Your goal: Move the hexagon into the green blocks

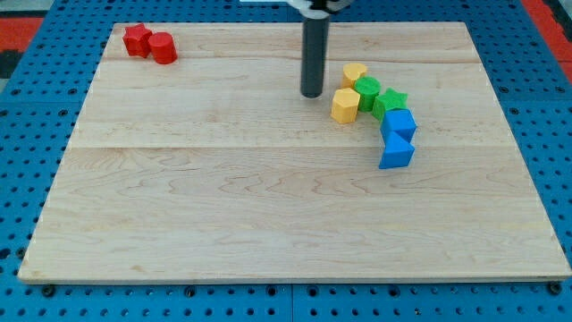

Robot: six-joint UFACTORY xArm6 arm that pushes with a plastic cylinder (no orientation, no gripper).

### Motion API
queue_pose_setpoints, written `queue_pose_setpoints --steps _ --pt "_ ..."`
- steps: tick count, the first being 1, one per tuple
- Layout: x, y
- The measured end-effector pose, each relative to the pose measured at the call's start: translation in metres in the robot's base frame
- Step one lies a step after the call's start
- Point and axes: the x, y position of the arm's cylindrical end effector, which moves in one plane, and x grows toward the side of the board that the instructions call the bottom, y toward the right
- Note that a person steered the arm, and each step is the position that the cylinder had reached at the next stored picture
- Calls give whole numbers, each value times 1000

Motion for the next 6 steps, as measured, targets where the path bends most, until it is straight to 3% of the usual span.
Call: queue_pose_setpoints --steps 4,5,6 --pt "53 68" --pt "57 60" --pt "116 55"
